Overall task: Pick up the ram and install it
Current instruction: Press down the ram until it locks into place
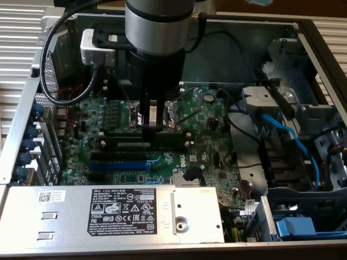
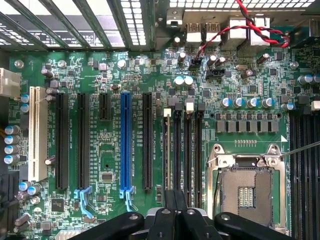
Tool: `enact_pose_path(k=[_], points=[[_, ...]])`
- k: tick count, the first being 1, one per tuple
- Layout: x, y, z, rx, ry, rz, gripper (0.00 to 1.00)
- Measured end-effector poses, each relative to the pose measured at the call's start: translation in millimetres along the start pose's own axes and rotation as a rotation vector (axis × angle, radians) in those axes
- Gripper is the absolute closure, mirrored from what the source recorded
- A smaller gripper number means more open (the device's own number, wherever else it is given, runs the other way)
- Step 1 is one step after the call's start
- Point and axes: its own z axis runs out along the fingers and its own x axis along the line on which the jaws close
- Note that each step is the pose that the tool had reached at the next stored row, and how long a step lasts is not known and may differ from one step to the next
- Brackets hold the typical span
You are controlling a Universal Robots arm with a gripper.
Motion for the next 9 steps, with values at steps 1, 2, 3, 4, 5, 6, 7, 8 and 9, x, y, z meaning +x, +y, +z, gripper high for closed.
enact_pose_path(k=[1, 2, 3, 4, 5, 6, 7, 8, 9], points=[[0.0, 0.0, -0.1, 0.0003, 0.0001, 0.000, 0.90], [0.0, 0.0, -0.2, 0.0004, 0.0000, 0.000, 0.90], [0.0, 0.0, -0.2, 0.0005, -0.0001, 0.000, 0.90], [0.0, 0.0, -0.3, 0.0006, -0.0001, 0.000, 0.90], [0.0, 0.0, -0.5, 0.0007, -0.0001, 0.000, 0.90], [0.0, 0.0, -0.7, 0.0008, -0.0001, 0.000, 0.90], [-0.1, 0.0, -0.8, 0.0009, -0.0002, 0.000, 0.90], [-0.1, 0.1, -0.9, 0.0014, 0.0000, 0.000, 0.90], [-0.2, 0.1, -1.0, 0.0020, 0.0002, 0.000, 0.90]])
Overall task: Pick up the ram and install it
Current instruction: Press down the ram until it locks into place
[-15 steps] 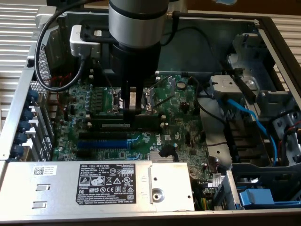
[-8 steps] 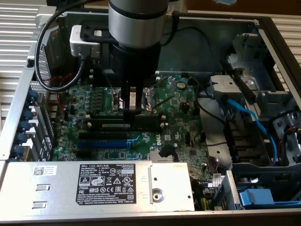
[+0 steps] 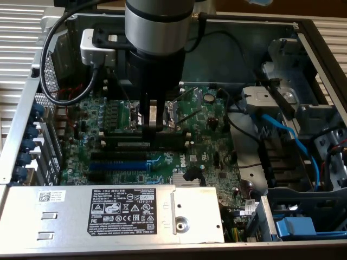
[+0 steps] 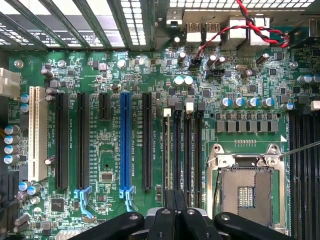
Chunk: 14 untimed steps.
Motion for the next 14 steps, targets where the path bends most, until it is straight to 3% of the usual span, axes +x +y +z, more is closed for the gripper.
enact_pose_path(k=[5, 11, 14], points=[[-0.3, -0.1, -3.9, 0.0016, -0.0019, 0.000, 0.90], [-0.8, 1.2, -37.0, 0.0086, 0.0006, 0.000, 0.90], [-0.9, 1.2, -37.7, 0.0112, 0.0022, 0.000, 0.90]])
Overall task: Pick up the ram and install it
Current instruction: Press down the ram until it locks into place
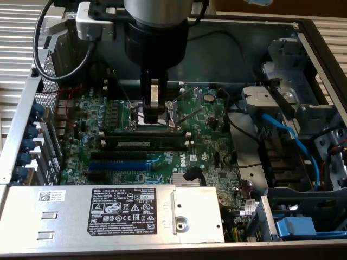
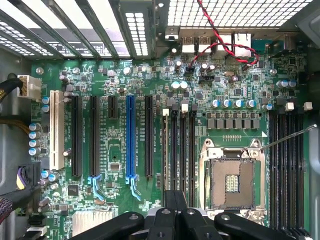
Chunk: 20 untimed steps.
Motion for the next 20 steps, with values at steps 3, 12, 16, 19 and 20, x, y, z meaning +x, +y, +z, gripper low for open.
enact_pose_path(k=[3, 12, 16, 19, 20], points=[[0.0, 0.0, 0.0, 0.0000, 0.0000, 0.000, 0.90], [0.0, 0.0, 0.0, 0.0000, -0.0001, 0.000, 0.90], [-0.1, -0.1, 0.1, 0.0005, -0.0007, 0.024, 0.90], [0.0, 0.0, 0.0, 0.0008, -0.0014, 0.060, 0.90], [0.0, 0.0, 0.0, 0.0009, -0.0017, 0.073, 0.90]])
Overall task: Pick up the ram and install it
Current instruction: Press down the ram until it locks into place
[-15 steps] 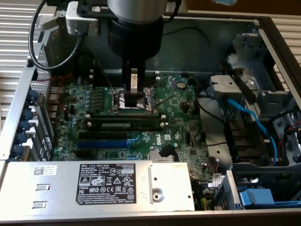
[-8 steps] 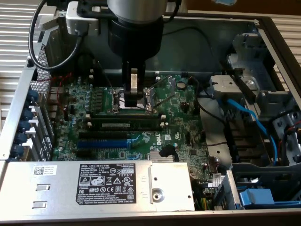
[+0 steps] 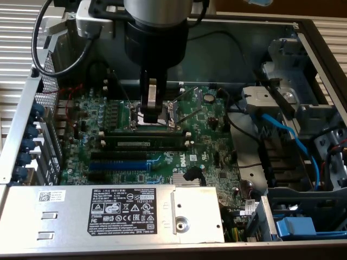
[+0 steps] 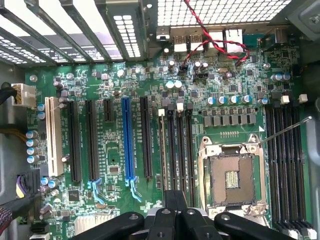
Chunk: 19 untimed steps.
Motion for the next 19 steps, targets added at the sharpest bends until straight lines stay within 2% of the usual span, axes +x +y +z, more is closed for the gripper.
enact_pose_path(k=[19], points=[[0.0, 0.0, 0.0, 0.0021, -0.0049, 0.217, 0.90]])
